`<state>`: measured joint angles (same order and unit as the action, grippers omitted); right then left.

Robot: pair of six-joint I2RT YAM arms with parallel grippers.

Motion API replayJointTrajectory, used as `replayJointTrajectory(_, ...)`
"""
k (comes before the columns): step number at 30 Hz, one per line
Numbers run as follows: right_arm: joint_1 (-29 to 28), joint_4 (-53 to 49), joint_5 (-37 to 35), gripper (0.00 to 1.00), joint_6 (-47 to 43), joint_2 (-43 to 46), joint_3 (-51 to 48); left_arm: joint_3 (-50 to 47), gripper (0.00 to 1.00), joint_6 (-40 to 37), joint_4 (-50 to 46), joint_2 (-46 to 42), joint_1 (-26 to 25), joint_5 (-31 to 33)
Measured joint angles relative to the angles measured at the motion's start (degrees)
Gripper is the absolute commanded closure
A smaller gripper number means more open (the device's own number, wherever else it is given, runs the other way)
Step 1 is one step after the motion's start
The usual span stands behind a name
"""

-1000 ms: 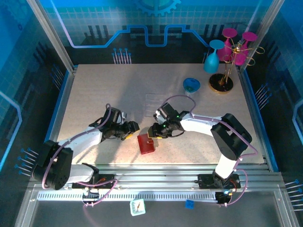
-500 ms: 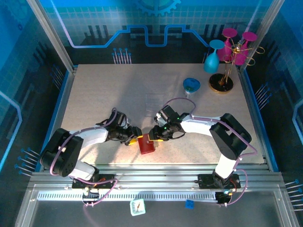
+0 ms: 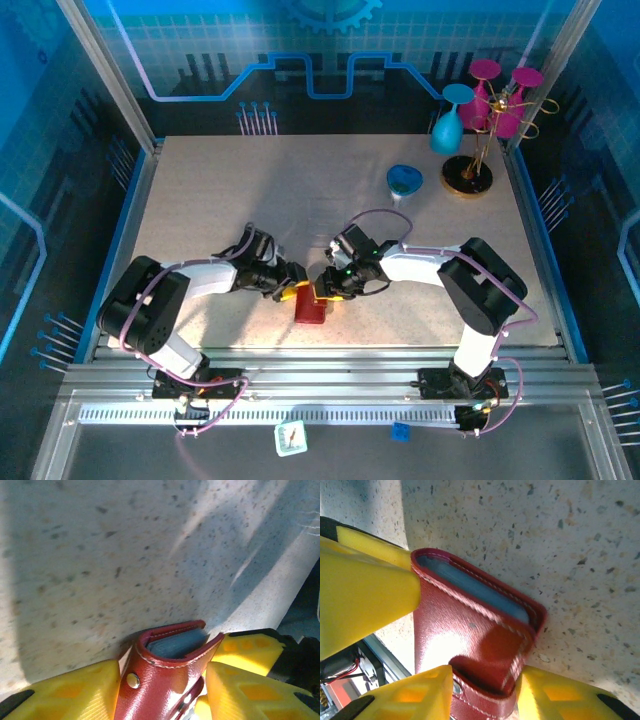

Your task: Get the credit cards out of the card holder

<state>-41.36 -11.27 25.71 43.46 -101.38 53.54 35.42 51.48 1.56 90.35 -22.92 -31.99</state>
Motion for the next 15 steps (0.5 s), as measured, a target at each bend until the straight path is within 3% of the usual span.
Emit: replayJointTrajectory(15, -1.79, -12.48, -9.4, 0.61, -3.21, 4.9, 3.06, 0.52, 0.52, -1.03, -3.67, -4.83, -0.2, 1.7)
